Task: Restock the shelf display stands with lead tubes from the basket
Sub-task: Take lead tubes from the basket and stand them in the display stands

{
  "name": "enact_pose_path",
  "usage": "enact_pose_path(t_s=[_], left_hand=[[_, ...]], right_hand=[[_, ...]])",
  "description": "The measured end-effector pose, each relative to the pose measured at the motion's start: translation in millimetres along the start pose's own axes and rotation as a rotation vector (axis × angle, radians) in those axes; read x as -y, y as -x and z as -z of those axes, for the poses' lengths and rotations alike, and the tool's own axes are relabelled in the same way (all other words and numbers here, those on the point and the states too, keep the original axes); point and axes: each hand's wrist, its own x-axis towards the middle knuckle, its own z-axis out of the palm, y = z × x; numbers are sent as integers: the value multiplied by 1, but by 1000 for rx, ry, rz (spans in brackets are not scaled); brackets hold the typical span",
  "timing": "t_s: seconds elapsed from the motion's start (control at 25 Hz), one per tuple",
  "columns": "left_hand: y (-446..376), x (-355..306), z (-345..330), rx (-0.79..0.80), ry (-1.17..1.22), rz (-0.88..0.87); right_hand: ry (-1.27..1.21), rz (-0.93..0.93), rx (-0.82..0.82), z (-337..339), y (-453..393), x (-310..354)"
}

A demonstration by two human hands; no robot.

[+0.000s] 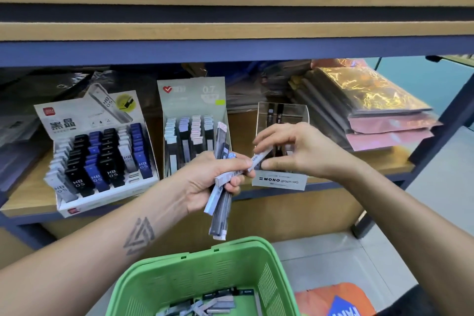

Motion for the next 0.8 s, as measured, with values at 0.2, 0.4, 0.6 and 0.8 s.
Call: enact_pose_path(t_s=[0.2, 0.4, 0.6, 0.8], left_hand=[[-11, 2, -8, 16, 62, 15], [-18, 6, -11, -35, 36, 3], [-30, 11, -14, -163, 1, -34], [-39, 15, -22, -197, 10, -38]], right_hand=[[352, 176, -42, 5, 1, -8], [64, -206, -381, 39, 4, -31], [159, -291, -504, 39, 0, -44], [206, -312, -494, 30, -6, -52]])
